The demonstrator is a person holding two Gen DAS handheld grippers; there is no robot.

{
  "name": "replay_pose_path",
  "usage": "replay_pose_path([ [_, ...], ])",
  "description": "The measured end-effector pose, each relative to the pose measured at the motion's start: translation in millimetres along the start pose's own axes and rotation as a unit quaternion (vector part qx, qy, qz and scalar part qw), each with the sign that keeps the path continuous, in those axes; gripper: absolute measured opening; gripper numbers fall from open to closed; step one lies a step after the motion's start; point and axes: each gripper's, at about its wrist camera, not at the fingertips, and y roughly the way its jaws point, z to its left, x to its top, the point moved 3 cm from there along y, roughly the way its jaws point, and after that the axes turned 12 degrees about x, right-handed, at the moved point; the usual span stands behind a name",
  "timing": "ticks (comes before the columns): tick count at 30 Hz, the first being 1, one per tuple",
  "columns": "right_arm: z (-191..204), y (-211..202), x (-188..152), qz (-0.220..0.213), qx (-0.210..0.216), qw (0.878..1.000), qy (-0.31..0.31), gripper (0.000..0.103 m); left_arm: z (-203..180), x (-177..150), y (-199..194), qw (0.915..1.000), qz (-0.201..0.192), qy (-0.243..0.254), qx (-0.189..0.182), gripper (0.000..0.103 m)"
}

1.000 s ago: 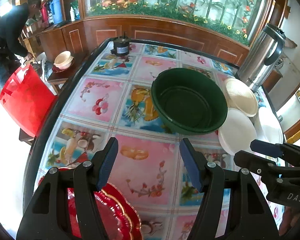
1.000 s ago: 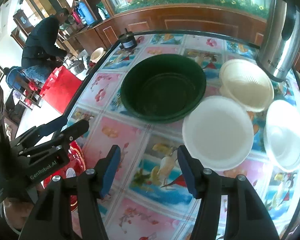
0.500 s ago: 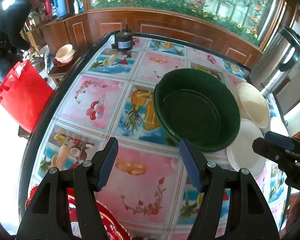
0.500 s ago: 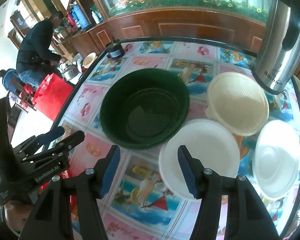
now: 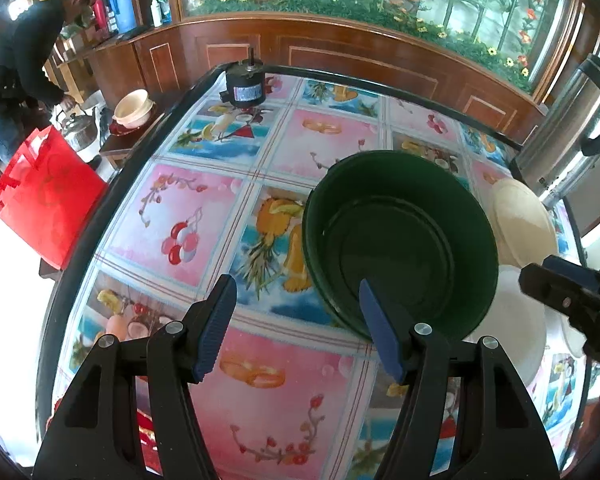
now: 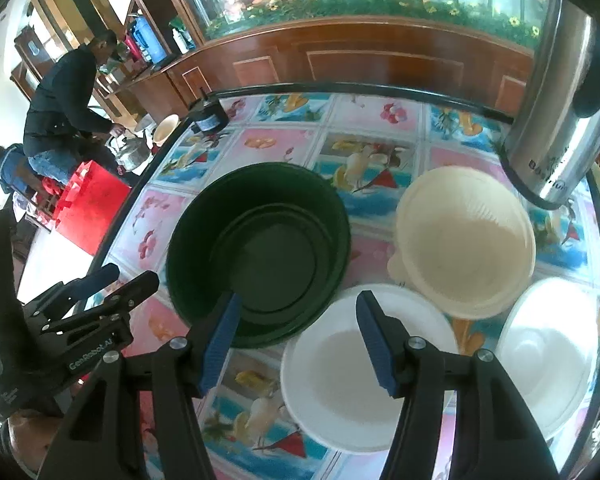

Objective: Organize plates and bowls
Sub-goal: 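Move both tools toward the dark green basin, then close the right tool on the green basin rim while the left tool hooks the rim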

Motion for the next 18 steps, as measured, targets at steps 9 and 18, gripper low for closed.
replay_pose_path([
  [9, -17, 12, 15, 0.010, 0.001, 1.000, 0.003, 0.062, -3, 9, 19, 0.9997, 0.019, -0.011, 0.003, 0.065],
  [18, -31, 27, 23, 0.019, 0.006, 1.000, 0.016, 0.062, -11, 16, 29, 0.9995, 0.028, -0.015, 0.002, 0.065],
])
